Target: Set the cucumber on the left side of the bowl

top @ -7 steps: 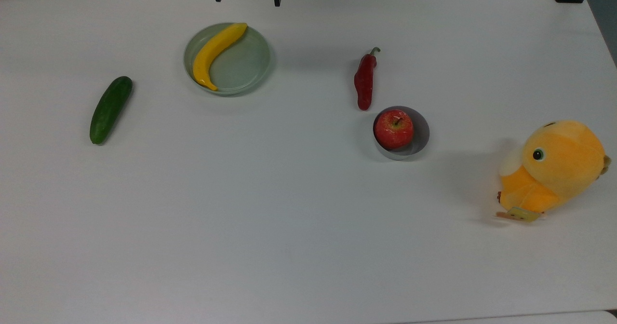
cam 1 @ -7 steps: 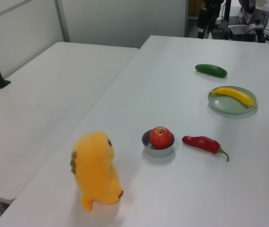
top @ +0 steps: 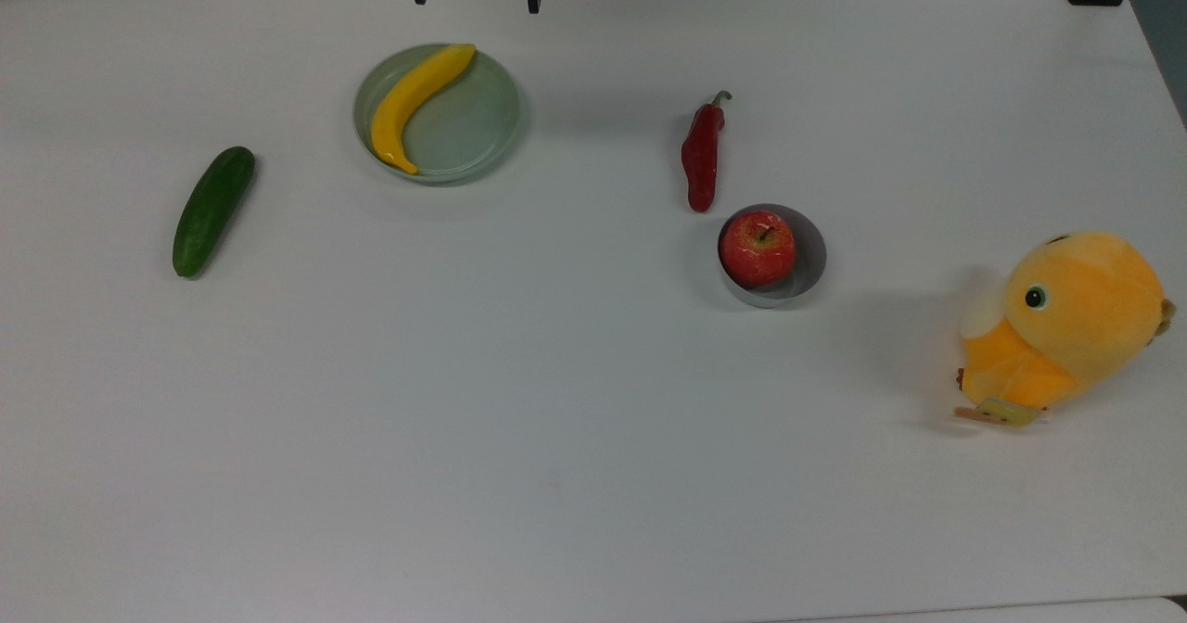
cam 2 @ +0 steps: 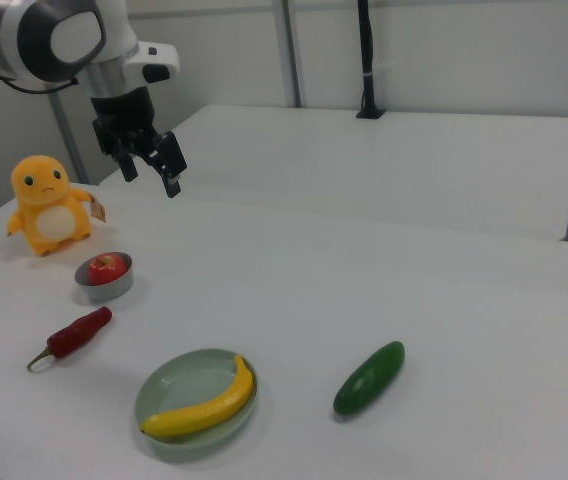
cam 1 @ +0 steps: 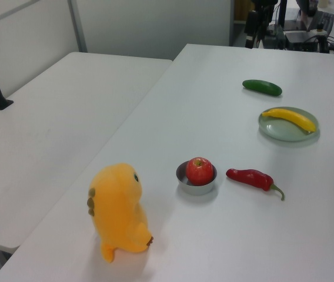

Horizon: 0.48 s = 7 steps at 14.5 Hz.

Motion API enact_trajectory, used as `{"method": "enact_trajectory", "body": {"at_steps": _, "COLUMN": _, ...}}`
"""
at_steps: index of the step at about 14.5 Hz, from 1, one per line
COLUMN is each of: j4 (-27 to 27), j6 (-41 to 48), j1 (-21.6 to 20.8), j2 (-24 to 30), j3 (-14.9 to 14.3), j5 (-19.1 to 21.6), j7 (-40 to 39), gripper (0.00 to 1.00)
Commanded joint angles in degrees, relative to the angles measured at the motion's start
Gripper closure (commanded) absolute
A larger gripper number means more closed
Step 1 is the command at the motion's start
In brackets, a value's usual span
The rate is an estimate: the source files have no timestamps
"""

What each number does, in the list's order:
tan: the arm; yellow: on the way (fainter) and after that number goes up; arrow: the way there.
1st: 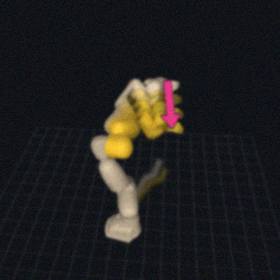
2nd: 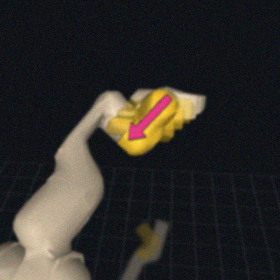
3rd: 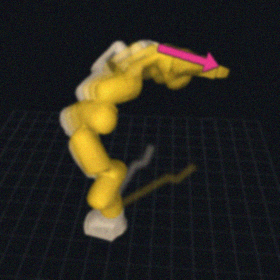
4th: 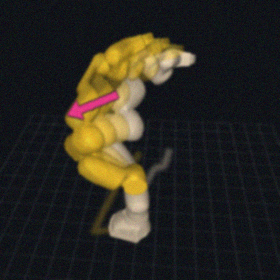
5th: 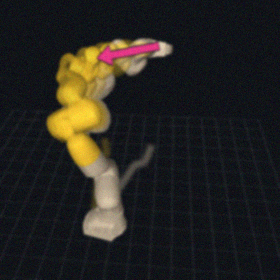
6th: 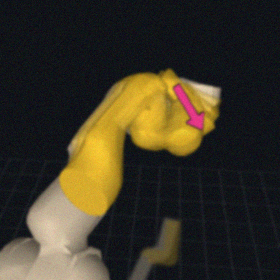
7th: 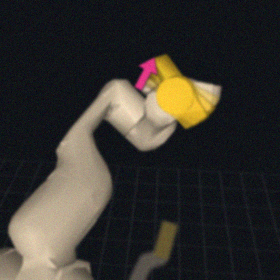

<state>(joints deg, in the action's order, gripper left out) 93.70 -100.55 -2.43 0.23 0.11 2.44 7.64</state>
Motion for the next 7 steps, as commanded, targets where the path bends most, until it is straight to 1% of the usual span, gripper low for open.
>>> {"method": "enact_trajectory", "body": {"at_steps": 1, "j4": 0.78, "j6": 0.00, "j1": -0.56, "j2": 0.56, "j3": -0.29, "j5": 1.25, "j7": 0.18, "gripper": 0.00}}
{"method": "enact_trajectory", "body": {"at_steps": 7, "j4": 1.48, "j6": 0.09, "j1": -0.64, "j2": 0.56, "j3": -0.20, "j5": 1.25, "j7": 0.18, "gripper": 0.00}}
